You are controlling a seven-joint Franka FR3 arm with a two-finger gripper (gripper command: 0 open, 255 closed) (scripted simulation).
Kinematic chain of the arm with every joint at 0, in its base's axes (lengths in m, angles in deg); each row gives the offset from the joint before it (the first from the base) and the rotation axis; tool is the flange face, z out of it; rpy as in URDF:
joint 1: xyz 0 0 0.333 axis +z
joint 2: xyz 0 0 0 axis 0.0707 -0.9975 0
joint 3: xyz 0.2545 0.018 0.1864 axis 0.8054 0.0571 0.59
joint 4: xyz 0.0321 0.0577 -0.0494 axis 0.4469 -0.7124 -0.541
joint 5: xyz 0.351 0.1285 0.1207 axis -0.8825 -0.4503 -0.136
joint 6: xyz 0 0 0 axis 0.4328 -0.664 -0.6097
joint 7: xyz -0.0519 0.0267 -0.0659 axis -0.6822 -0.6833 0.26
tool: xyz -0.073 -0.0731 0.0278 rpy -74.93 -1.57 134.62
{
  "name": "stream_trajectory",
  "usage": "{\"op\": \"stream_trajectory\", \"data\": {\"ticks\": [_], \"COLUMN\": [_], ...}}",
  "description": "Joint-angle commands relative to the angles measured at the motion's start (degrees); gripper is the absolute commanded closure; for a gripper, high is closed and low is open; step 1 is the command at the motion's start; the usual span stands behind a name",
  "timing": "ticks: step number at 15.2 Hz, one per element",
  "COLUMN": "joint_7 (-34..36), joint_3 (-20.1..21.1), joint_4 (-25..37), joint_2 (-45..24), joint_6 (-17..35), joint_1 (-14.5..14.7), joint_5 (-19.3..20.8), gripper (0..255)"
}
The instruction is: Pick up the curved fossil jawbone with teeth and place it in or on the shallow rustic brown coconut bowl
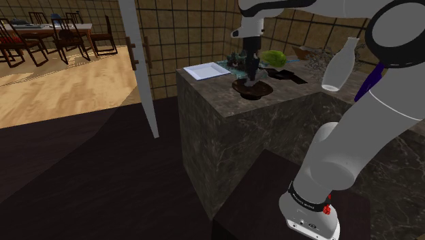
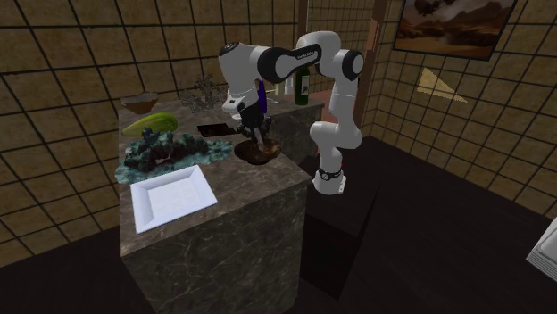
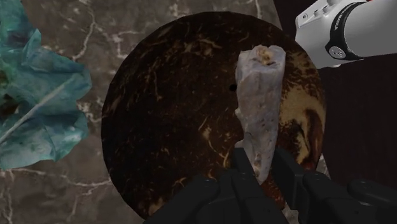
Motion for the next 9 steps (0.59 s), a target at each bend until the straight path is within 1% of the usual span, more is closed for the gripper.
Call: {"op": "stream_trajectory", "data": {"ticks": [1, 9], "joint_7": [0.04, 0.06], "joint_3": [-0.08, -0.1], "joint_4": [-1.76, -2.33], "joint_2": [0.09, 0.14], "joint_6": [1.7, 2.22], "joint_1": [-0.05, -0.07], "joint_5": [0.06, 0.09], "gripper": [255, 255]}}
